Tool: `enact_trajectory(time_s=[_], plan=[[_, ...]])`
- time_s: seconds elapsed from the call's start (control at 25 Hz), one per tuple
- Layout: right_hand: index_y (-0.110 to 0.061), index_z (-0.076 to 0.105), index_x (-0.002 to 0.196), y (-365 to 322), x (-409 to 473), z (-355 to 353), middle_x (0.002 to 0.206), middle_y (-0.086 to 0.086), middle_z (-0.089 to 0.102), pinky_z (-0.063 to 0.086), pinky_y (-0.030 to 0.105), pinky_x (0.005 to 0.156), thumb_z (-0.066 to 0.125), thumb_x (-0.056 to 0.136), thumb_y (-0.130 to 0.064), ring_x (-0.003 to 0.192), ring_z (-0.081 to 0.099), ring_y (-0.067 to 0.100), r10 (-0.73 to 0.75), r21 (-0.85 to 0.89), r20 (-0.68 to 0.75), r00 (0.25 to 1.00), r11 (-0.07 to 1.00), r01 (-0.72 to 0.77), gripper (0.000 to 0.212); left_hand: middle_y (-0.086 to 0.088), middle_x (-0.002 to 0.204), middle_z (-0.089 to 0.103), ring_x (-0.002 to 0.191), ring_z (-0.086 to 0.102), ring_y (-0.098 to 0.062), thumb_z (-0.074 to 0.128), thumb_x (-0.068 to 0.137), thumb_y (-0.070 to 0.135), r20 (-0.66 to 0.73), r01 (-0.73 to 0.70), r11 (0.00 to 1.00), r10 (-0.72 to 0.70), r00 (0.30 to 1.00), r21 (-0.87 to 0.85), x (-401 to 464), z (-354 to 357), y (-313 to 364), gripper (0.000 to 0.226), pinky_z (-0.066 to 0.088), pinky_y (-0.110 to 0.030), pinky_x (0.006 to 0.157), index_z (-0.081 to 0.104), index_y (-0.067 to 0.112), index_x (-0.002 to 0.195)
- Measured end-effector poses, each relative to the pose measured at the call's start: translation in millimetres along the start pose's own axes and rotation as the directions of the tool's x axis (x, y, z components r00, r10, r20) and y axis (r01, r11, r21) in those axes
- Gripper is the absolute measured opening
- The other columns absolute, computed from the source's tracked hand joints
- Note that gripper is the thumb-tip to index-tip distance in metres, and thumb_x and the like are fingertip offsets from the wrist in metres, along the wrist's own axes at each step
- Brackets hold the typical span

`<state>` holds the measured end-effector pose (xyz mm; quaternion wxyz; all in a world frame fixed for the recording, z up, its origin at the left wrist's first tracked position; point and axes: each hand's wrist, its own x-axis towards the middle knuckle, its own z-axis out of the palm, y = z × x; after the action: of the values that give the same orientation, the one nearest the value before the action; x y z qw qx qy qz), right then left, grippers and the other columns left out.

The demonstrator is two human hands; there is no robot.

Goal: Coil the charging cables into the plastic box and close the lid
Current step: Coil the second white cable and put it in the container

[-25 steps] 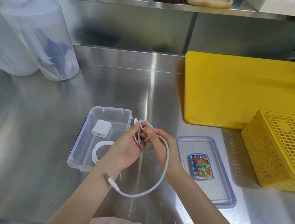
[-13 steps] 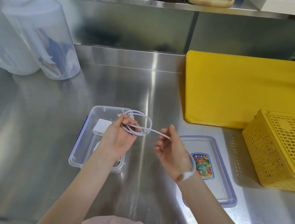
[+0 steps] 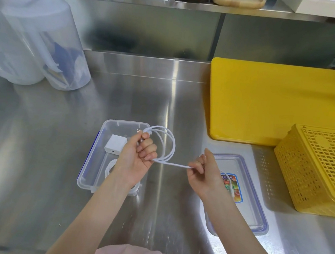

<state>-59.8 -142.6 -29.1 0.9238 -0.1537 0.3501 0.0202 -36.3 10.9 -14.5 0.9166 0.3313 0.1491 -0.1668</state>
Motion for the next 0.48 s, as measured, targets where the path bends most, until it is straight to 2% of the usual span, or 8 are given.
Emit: enact_trajectory(time_s=[0.12,0.2,0.24,0.32,0.4,0.48], plan=[[-0.011,0.042,0.072,-8.8,3.6,-3.4,0.036,-0.002,0.036,0.043,0.013,0.035,0.054,0.090,-0.019,0.024,0.032,0.006,-0.019,0.058,-0.067,0.998,0.998,0.023,0.023,0.008,0.036,0.028,0.029,0.026,-0.006,0.033,0.096,0.022,-0.026,-0.062,0.998,0.063,0.998,0.031,-1.7,-2.2,4.0,0.038,0.022,-0.013,0.031,0.043,0.018,0.060],[-0.011,0.038,0.066,-16.1,6.2,-5.7,0.036,-0.002,0.034,0.035,0.013,0.029,0.046,0.092,-0.012,0.022,0.028,0.006,-0.030,0.077,-0.067,0.997,0.996,0.035,0.028,0.009,0.036,0.028,0.029,0.026,-0.006,0.032,0.097,0.024,-0.051,-0.100,0.994,0.102,0.994,0.037,-1.9,-5.0,8.5,0.038,0.022,-0.013,0.031,0.042,0.018,0.061],[-0.012,0.035,0.062,-17.7,6.9,-6.1,0.034,-0.002,0.033,0.027,0.012,0.026,0.042,0.093,-0.009,0.022,0.025,0.007,-0.046,0.004,-0.055,0.997,0.999,0.047,0.032,0.009,0.036,0.028,0.029,0.026,-0.006,0.032,0.097,0.024,-0.060,-0.103,0.993,0.106,0.993,0.050,-2.4,-6.3,9.3,0.037,0.022,-0.013,0.031,0.042,0.018,0.062],[-0.014,0.033,0.060,-15.7,6.6,-4.5,0.040,-0.001,0.032,0.018,0.014,0.025,0.039,0.093,-0.008,0.023,0.022,0.006,-0.122,-0.253,-0.039,0.992,0.961,0.108,0.034,0.009,0.036,0.028,0.028,0.026,-0.006,0.032,0.097,0.025,-0.067,-0.091,0.994,0.096,0.993,0.064,-3.1,-7.2,7.1,0.036,0.021,-0.012,0.030,0.042,0.018,0.063],[-0.016,0.036,0.066,-10.6,7.1,-3.6,0.053,0.001,0.030,0.018,0.014,0.026,0.044,0.092,-0.012,0.026,0.023,0.004,-0.229,-0.520,0.004,0.973,0.831,0.198,0.028,0.009,0.036,0.028,0.028,0.026,-0.006,0.032,0.098,0.025,-0.064,-0.070,0.995,0.074,0.995,0.066,-3.5,-7.8,4.0,0.036,0.020,-0.012,0.030,0.042,0.018,0.064],[-0.017,0.040,0.082,-8.4,6.5,-2.8,0.061,0.002,0.029,0.024,0.013,0.027,0.050,0.091,-0.019,0.035,0.029,0.007,-0.274,-0.703,0.066,0.959,0.670,0.239,0.012,0.009,0.035,0.028,0.027,0.026,-0.006,0.032,0.098,0.026,-0.050,-0.054,0.997,0.057,0.997,0.058,-4.5,-6.9,3.2,0.036,0.021,-0.012,0.029,0.042,0.018,0.064]])
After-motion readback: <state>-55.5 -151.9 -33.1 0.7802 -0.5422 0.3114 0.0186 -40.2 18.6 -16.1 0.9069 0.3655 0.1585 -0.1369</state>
